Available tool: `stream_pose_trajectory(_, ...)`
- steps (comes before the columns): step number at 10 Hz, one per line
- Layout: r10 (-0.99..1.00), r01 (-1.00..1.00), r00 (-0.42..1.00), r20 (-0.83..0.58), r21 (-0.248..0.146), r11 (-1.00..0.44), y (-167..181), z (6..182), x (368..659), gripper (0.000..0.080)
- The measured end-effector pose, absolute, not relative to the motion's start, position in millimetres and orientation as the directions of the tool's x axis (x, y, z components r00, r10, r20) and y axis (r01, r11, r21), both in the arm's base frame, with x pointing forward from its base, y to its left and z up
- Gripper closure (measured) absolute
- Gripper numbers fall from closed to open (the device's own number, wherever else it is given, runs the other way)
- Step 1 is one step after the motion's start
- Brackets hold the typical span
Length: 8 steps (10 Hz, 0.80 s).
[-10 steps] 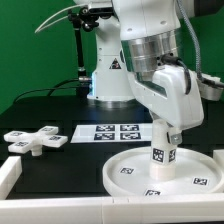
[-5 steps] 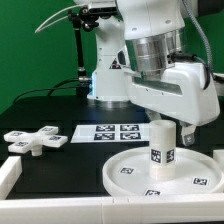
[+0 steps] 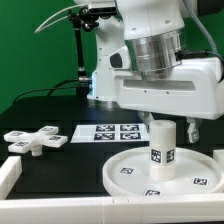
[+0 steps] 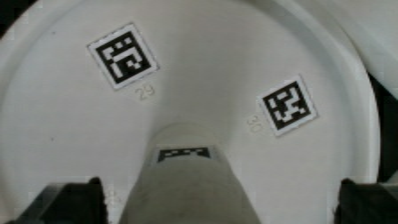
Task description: Assemble round table
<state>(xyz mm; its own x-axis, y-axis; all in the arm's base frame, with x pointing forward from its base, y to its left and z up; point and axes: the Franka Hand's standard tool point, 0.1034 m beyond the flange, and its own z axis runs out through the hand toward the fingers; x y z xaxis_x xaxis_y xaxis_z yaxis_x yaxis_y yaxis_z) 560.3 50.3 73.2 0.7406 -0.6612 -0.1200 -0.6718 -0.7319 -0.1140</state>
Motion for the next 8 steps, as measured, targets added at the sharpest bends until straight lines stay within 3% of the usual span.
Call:
stream_pose_trajectory(3, -0.431, -0.436, 0.9, -0.068, -0.121, -0.892, 48.2, 75.3, 562.0, 0.0151)
stream_pose_trajectory(8, -0.111, -0.113, 0.993, -0.026, -0.135, -0.984, 46.2, 74.1, 561.5, 0.0151)
